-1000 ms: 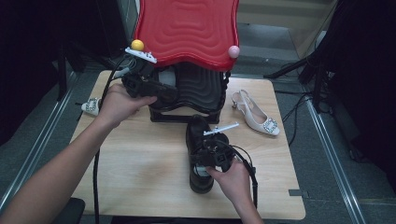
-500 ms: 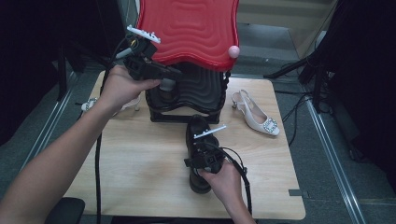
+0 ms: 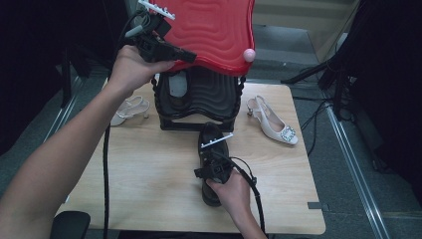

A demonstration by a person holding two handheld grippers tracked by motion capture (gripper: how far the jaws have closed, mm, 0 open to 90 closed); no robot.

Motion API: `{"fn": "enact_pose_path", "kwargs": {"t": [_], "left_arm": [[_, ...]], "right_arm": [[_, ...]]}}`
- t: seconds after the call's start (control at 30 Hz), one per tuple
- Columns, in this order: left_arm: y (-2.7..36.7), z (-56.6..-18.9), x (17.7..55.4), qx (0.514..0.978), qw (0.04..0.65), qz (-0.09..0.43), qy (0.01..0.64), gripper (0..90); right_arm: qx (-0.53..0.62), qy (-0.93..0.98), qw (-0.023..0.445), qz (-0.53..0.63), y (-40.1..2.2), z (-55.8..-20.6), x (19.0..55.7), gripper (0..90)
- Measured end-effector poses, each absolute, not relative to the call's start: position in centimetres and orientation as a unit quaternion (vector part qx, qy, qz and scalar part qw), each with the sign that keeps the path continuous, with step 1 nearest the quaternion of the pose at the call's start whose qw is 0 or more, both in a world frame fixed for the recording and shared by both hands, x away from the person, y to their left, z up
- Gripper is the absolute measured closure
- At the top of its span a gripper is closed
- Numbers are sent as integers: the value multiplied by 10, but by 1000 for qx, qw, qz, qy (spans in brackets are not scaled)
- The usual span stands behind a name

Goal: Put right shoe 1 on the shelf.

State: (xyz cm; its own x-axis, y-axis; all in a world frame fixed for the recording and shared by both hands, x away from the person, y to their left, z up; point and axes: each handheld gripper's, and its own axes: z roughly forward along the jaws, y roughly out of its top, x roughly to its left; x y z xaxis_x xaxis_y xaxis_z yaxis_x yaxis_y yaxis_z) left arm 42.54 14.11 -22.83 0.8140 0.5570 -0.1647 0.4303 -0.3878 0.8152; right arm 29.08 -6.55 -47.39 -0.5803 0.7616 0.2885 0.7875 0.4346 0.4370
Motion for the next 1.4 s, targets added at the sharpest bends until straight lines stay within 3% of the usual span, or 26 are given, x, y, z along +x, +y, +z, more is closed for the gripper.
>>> {"fn": "enact_pose_path", "kwargs": {"t": [0.2, 0.3, 0.53, 1.4], "left_arm": [[139, -226, 438, 824, 464, 86, 313, 900], [138, -228, 443, 822, 459, 97, 322, 900], [138, -234, 450, 825, 444, 102, 334, 900], [137, -236, 452, 829, 437, 106, 331, 900]], "right_arm": [[-463, -843, 20, -274, -65, -477, 291, 693], [-467, -839, 22, -278, -68, -479, 292, 770], [-485, -823, 65, -287, -82, -480, 300, 866], [-470, -797, 100, -367, -129, -409, 292, 879]]}}
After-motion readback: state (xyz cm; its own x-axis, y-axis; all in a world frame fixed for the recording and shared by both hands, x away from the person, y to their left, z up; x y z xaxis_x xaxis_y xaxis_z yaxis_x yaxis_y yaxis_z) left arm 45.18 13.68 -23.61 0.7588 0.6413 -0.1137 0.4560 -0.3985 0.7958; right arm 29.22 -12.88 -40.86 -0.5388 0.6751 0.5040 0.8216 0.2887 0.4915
